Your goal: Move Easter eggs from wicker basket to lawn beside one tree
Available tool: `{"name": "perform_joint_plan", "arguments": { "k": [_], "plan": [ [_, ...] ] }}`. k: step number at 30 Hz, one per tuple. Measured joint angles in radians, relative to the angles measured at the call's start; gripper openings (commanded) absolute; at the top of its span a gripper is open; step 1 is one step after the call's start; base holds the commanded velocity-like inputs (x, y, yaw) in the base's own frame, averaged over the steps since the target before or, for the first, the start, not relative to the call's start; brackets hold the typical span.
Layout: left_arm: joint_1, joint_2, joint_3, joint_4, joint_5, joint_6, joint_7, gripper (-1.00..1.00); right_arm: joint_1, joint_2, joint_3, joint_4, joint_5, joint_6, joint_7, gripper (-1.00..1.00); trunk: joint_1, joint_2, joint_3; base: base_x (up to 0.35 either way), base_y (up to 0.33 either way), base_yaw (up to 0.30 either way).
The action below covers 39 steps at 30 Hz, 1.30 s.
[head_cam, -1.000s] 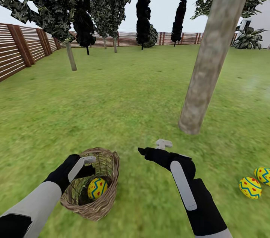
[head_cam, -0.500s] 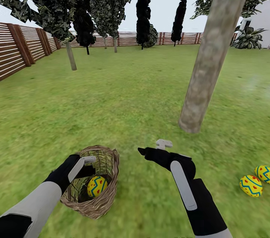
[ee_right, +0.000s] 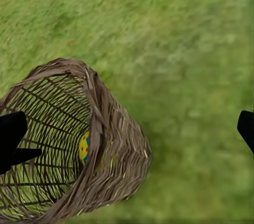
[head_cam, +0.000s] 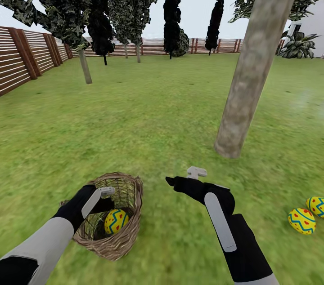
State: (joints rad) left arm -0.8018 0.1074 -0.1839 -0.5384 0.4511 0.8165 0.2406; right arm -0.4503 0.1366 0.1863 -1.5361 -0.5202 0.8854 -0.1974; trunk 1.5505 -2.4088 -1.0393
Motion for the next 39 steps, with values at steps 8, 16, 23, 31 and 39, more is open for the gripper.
{"name": "perform_joint_plan", "arguments": {
  "k": [8, 16, 23, 31, 39],
  "plan": [
    [0.000, 0.000, 0.000, 0.000, 0.000, 0.000, 0.000, 1.00, 0.000, 0.000, -0.001, 0.000, 0.000, 0.000, 0.001, 1.00, 0.019, -0.035, -0.016, 0.000, 0.000, 0.000],
    [0.000, -0.003, 0.000, 0.000, 0.001, 0.000, 0.001, 1.00, 0.000, 0.000, -0.002, -0.001, -0.004, 0.000, 0.001, 1.00, 0.019, -0.035, -0.016, 0.000, 0.000, 0.000],
    [0.000, -0.006, 0.000, 0.000, 0.002, 0.000, 0.001, 1.00, 0.000, 0.000, -0.003, -0.001, -0.005, 0.000, 0.001, 1.00, 0.019, -0.035, -0.016, 0.000, 0.000, 0.000],
    [0.000, -0.006, 0.000, 0.000, 0.002, 0.000, 0.002, 1.00, 0.000, 0.000, -0.003, -0.001, -0.005, 0.000, 0.000, 1.00, 0.019, -0.035, -0.016, 0.040, 0.000, 0.000],
    [0.000, -0.006, 0.000, 0.000, 0.002, 0.000, 0.002, 1.00, 0.000, 0.000, -0.003, -0.001, -0.006, 0.000, -0.001, 1.00, 0.019, -0.035, -0.016, 0.022, 0.000, 0.000]
  ]
}}
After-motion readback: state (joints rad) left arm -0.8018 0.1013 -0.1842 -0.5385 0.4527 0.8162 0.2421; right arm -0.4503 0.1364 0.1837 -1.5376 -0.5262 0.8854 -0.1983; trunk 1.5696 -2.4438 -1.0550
